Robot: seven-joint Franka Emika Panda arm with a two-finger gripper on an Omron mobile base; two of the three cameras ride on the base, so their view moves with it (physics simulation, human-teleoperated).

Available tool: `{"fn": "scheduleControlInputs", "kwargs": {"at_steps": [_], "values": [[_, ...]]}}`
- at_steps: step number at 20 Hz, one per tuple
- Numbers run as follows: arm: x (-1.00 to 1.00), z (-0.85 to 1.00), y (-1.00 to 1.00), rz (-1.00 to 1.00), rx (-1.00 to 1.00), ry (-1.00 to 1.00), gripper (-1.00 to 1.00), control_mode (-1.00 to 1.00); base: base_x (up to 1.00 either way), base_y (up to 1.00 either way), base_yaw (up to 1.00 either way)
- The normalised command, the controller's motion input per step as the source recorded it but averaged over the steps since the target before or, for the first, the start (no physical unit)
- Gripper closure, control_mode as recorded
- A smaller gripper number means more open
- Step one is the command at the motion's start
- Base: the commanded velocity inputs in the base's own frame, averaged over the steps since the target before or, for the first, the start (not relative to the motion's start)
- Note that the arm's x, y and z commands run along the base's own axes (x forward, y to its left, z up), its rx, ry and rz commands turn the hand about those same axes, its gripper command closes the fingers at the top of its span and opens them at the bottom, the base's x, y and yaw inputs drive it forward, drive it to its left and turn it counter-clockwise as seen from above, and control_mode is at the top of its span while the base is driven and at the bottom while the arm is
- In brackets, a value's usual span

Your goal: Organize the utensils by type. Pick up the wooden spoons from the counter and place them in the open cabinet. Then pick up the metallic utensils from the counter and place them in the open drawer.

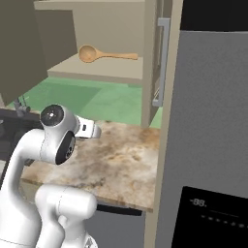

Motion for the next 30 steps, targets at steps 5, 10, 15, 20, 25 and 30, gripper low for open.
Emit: {"fn": "scheduleControlInputs", "kwargs": {"at_steps": [5,10,15,20,25,30], "values": [[0.0,0.0,0.0,0.0,0.0,0.0,-1.0,1.0,-0.63,0.06,0.0],[0.0,0.0,0.0,0.0,0.0,0.0,-1.0,1.0,-0.81,0.21,0.21],[0.0,0.0,0.0,0.0,0.0,0.0,-1.0,1.0,-0.52,0.37,0.85],[0.0,0.0,0.0,0.0,0.0,0.0,-1.0,1.0,-0.28,0.3,1.0],[0.0,0.0,0.0,0.0,0.0,0.0,-1.0,1.0,-0.24,0.3,1.0],[0.0,0.0,0.0,0.0,0.0,0.0,-1.0,1.0,0.11,0.14,0.95]]}}
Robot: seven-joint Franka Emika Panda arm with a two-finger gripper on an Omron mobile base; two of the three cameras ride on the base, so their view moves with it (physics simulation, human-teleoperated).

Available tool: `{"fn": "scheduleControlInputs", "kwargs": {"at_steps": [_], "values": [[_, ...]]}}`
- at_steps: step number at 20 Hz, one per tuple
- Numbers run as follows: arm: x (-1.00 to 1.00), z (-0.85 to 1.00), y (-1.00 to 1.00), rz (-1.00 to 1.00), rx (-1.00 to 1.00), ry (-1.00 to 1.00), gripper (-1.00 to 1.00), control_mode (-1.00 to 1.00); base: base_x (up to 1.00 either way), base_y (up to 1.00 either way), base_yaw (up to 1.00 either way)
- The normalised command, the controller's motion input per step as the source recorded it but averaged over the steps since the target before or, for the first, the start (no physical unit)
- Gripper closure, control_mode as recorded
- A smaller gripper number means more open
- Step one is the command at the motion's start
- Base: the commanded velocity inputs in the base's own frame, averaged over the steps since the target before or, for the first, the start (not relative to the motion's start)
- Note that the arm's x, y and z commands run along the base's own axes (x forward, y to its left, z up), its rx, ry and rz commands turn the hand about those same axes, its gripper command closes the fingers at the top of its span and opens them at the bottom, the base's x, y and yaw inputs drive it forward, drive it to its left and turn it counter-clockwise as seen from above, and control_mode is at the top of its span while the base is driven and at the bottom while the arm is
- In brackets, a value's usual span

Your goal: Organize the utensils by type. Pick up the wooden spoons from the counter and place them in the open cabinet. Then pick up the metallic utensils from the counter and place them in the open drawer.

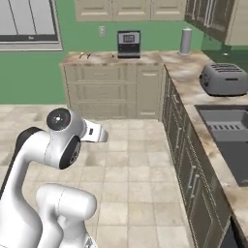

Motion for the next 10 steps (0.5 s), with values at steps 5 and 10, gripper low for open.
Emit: {"fn": "scheduleControlInputs", "kwargs": {"at_steps": [5,10], "values": [[0.0,0.0,0.0,0.0,0.0,0.0,-1.0,1.0,0.78,0.02,0.56],[0.0,0.0,0.0,0.0,0.0,0.0,-1.0,1.0,1.0,-0.03,0.16]]}}
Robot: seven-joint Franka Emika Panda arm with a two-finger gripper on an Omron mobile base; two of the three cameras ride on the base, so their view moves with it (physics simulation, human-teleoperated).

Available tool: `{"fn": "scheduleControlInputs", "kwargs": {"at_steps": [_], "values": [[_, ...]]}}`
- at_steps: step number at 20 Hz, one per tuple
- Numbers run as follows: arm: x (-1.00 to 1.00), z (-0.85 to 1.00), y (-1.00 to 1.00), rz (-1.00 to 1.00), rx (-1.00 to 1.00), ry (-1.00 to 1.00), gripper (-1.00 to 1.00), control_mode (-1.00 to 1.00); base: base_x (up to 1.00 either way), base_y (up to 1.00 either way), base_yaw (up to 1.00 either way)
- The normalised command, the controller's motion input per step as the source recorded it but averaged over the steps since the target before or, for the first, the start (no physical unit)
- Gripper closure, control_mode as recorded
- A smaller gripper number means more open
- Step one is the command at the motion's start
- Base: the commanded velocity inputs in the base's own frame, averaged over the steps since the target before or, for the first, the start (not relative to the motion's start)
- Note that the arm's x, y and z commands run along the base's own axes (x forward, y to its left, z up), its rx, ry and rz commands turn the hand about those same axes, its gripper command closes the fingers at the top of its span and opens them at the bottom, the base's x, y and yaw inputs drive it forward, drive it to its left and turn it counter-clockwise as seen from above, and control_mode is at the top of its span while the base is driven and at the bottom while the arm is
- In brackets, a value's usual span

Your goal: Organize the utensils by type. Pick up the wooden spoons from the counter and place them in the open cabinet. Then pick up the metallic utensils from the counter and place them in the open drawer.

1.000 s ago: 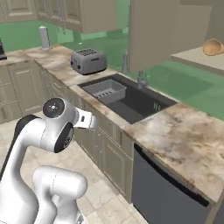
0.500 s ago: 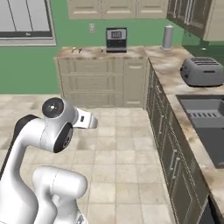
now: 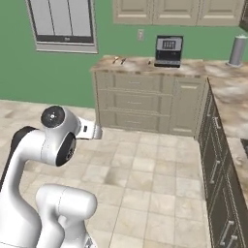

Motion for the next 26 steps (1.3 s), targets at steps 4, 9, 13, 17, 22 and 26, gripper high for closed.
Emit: {"fn": "scheduleControlInputs", "kwargs": {"at_steps": [4,9,13,17,22,26], "values": [[0.0,0.0,0.0,0.0,0.0,0.0,-1.0,1.0,1.0,-0.12,0.01],[0.0,0.0,0.0,0.0,0.0,0.0,-1.0,1.0,0.99,-0.19,0.0],[0.0,0.0,0.0,0.0,0.0,0.0,-1.0,1.0,0.94,-0.2,0.0],[0.0,0.0,0.0,0.0,0.0,0.0,-1.0,1.0,0.89,-0.06,0.0],[0.0,0.0,0.0,0.0,0.0,0.0,-1.0,1.0,0.74,0.0,0.0],[0.0,0.0,0.0,0.0,0.0,0.0,-1.0,1.0,0.61,0.16,-0.01]]}}
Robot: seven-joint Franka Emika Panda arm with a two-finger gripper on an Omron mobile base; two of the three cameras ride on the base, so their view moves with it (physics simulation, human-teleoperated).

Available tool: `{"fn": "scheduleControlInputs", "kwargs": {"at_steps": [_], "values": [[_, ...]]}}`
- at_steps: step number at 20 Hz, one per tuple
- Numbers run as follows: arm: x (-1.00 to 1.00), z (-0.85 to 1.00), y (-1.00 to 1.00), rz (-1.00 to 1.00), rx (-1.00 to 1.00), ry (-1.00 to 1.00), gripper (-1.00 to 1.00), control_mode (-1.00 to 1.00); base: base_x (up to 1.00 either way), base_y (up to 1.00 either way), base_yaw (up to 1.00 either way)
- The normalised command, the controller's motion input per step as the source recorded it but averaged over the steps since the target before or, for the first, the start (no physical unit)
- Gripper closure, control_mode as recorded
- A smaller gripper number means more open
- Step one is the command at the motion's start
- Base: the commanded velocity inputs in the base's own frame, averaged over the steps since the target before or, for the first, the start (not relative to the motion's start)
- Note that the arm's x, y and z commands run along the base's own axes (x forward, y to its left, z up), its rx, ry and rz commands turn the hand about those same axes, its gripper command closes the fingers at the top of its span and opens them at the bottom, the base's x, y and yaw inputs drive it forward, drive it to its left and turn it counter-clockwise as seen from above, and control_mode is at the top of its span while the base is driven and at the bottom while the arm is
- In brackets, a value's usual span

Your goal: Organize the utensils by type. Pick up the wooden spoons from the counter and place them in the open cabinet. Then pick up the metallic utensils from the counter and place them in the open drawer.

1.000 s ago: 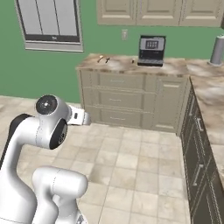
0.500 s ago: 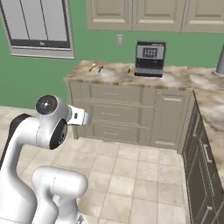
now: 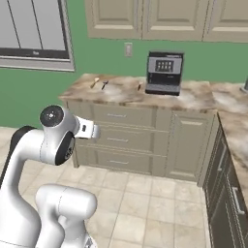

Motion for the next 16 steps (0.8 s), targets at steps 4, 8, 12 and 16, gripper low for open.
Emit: {"fn": "scheduleControlInputs", "kwargs": {"at_steps": [4,8,12,16], "values": [[0.0,0.0,0.0,0.0,0.0,0.0,-1.0,1.0,0.61,0.37,-0.04],[0.0,0.0,0.0,0.0,0.0,0.0,-1.0,1.0,0.56,0.46,-0.05],[0.0,0.0,0.0,0.0,0.0,0.0,-1.0,1.0,0.58,0.52,-0.06],[0.0,0.0,0.0,0.0,0.0,0.0,-1.0,1.0,0.63,0.62,-0.1]]}}
